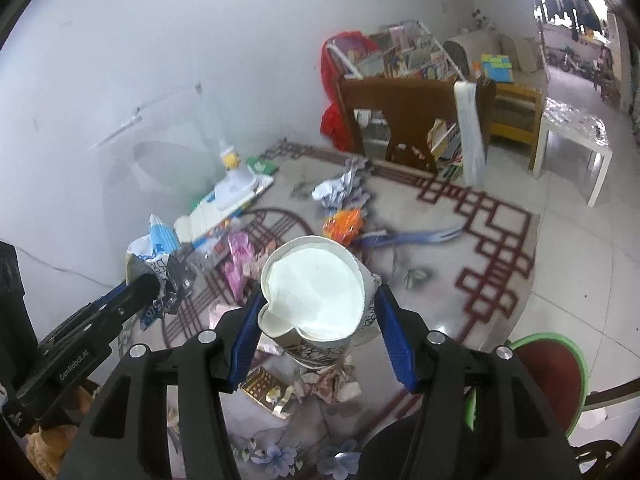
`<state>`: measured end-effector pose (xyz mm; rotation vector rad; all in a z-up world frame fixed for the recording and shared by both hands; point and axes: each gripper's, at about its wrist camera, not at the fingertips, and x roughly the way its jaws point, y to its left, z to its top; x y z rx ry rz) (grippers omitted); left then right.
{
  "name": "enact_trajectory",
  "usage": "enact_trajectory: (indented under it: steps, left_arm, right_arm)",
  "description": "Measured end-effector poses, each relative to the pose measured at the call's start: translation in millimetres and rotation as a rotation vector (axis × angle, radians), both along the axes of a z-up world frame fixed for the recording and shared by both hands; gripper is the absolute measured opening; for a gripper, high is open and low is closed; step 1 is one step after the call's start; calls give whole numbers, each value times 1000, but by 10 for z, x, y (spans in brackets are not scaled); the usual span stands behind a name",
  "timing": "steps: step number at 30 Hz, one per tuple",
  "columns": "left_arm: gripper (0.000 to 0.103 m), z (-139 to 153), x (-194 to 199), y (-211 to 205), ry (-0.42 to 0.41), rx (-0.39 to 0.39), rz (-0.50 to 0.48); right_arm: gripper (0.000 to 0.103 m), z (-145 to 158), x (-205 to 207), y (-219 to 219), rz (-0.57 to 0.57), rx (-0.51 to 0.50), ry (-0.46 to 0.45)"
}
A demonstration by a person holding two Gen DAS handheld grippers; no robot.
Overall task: Collect trash
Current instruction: 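Carry the wrapper and white cup toward the red bin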
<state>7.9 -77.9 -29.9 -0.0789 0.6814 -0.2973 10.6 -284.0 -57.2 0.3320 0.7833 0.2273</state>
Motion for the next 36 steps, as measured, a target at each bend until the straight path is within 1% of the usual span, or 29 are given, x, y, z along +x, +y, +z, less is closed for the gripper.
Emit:
enact_trajectory:
  steps: [5, 9, 15, 28, 36]
  left_arm:
    - [29, 84, -12, -173, -20, -15, -36]
    - [29, 118, -23, -326, -24, -24, -69]
    - [30, 147, -62, -558, -17, -44, -123]
    - [31, 93, -123, -889, -6, -24, -192]
    - [31, 44, -109, -1012, 14, -20, -223]
  right_arm:
    - [54, 77, -108, -168, -41, -2, -28]
    - [54, 78, -195, -344, -82, 16, -29]
    - [54, 56, -299, -601, -153, 8, -28]
    - [54, -94, -552, -1087, -282, 18, 12]
    - [54, -147, -639, -1235, -329, 16, 26]
